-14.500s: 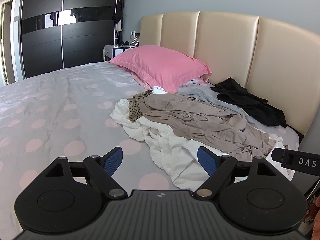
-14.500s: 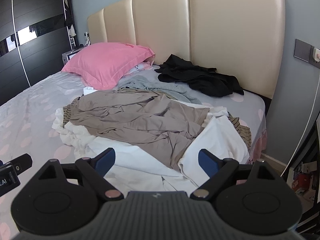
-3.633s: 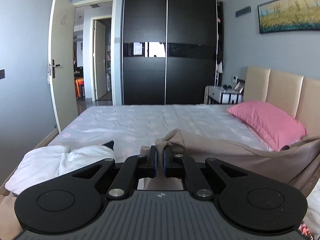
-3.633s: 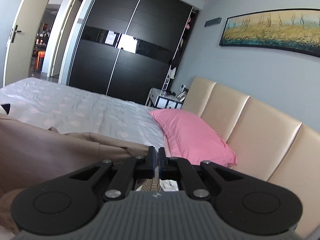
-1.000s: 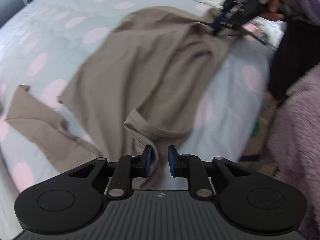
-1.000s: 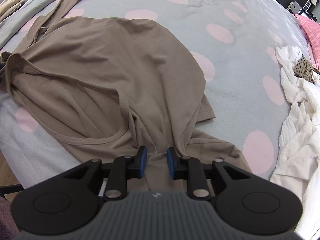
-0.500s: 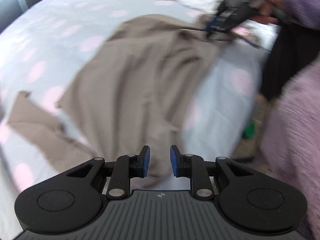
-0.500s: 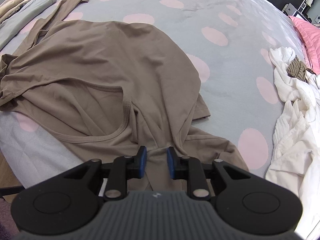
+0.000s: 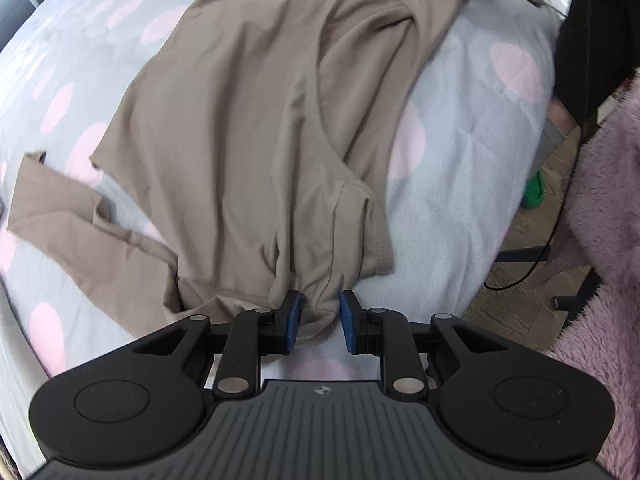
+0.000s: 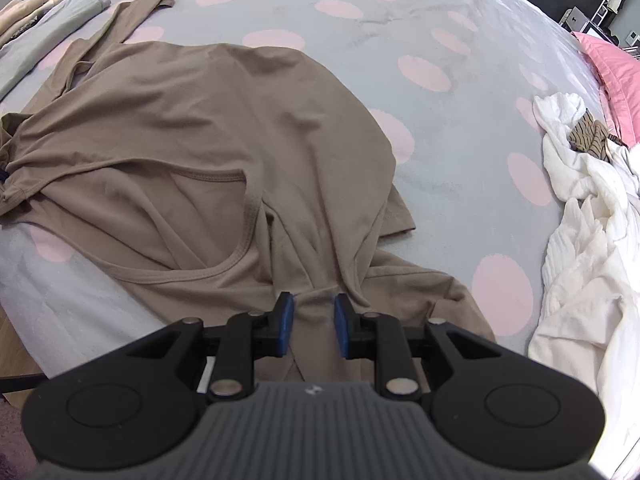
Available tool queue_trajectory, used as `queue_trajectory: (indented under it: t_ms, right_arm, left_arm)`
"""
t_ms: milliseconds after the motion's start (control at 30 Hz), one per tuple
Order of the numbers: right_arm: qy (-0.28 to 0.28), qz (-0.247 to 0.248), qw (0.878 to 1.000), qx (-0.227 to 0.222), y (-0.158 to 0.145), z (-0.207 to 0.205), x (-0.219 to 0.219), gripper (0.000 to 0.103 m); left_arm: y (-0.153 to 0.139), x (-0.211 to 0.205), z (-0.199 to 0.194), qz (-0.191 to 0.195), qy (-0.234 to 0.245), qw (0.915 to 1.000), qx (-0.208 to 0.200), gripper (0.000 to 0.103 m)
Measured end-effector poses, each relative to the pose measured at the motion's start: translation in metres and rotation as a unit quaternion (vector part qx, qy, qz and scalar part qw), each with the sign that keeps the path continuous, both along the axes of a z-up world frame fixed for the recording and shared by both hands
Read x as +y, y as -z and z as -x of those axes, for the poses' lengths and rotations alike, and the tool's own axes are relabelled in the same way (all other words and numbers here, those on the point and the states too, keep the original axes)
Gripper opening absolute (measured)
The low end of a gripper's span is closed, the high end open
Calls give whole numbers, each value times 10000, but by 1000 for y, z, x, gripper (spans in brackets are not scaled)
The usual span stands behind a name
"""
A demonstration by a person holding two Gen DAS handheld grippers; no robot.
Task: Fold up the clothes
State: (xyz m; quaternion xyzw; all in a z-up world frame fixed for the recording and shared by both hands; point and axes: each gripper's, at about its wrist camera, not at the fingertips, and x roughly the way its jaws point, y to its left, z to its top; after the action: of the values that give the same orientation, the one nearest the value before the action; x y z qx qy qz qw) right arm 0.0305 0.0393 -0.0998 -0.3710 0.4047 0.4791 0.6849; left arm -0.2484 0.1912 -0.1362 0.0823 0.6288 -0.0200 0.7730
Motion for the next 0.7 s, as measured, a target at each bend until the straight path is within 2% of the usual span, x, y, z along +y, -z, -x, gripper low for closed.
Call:
queue_trajectory:
  t_ms: [33, 133, 233, 300, 367, 400, 433, 533, 600, 700]
  right_arm:
    - [-14, -2, 10000, -14, 0, 0, 0, 25]
    - [-63, -28, 10000, -62, -1, 2, 0, 25]
    - [-33, -59, 9999, -89, -3, 2, -3, 25]
    - [16, -45, 9999, -96, -3, 1, -4, 25]
    - [92, 18, 9999, -136, -2, -1, -3, 24]
    - [163, 82, 9997, -186, -1, -3, -2, 15]
    - [242, 150, 9993, -228, 0, -5, -1, 1]
    - [632, 142, 9973, -339, -4, -16, -2, 0]
    - [984, -25, 9943, -411, -12, -25, -6, 0]
    - [1355, -97, 9886, -651, -19, -34, -10, 0]
  left_arm:
    - [0, 2, 0, 2, -71, 10000, -8, 8]
    - [-11, 9, 2, 149, -240, 9994, -179, 6]
    - [-43, 24, 9, 392, -526, 9957, -661, 6]
    - [-68, 42, 14, 557, -920, 9882, -1092, 6]
    - [-90, 64, 18, 726, -1352, 9772, -1467, 6]
    - [-98, 74, 20, 722, -1500, 9737, -1558, 6]
    - [-104, 82, 22, 650, -1602, 9718, -1602, 5]
    - [-112, 101, 22, 379, -1825, 9704, -1536, 5]
    - [-111, 106, 23, 346, -1842, 9714, -1456, 5]
    - [-97, 102, 23, 533, -1388, 9817, -1192, 5]
